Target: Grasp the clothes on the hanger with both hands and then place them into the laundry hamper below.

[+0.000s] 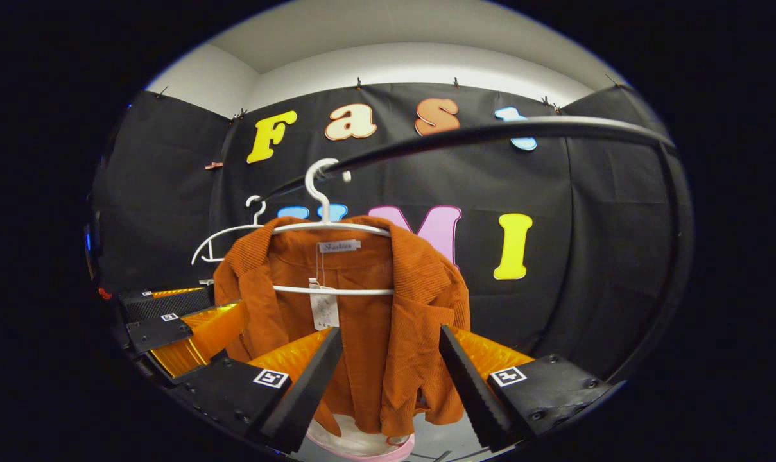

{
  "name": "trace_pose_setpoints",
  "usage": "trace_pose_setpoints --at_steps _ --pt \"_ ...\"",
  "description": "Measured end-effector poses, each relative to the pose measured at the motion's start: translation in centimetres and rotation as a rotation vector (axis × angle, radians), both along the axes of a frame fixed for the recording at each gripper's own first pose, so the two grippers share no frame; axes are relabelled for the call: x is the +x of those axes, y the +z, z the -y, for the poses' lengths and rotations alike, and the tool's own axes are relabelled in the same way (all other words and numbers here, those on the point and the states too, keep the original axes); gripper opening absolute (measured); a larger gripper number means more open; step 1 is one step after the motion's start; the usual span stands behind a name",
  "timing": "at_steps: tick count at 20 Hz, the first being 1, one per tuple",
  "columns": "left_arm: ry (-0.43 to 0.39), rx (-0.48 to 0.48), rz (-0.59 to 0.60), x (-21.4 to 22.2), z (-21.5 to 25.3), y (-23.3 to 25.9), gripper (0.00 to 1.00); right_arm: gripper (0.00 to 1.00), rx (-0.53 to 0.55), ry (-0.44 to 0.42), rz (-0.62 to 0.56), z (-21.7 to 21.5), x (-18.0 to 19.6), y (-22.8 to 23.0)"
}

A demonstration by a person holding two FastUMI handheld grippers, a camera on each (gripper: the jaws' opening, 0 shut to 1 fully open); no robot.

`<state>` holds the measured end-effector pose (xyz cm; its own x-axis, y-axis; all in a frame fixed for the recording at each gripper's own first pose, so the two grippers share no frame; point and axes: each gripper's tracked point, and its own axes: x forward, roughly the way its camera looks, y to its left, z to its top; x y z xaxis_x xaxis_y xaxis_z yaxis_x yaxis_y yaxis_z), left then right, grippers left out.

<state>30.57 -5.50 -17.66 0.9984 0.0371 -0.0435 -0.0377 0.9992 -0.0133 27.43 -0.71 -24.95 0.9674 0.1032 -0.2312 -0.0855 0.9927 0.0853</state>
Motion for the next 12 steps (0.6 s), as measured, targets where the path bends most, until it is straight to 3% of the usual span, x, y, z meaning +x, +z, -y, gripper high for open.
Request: trace_pose_setpoints --at_steps 5,7,12 --pt "0.062 0.007 -0.05 4.6 0.0 -5.4 0.92 0.98 0.043 -0.031 -0.083 1.4 4.5 -6.3" --pt "0.093 0.018 -0.063 6.0 -0.8 -6.7 0.95 0.98 0.051 -0.036 -0.112 1.5 5.6 -8.0" --pt "0.135 -0.028 -0.058 10.0 -2.6 -7.0 0.95 0.98 0.065 -0.037 -0.107 1.7 9.9 -10.0"
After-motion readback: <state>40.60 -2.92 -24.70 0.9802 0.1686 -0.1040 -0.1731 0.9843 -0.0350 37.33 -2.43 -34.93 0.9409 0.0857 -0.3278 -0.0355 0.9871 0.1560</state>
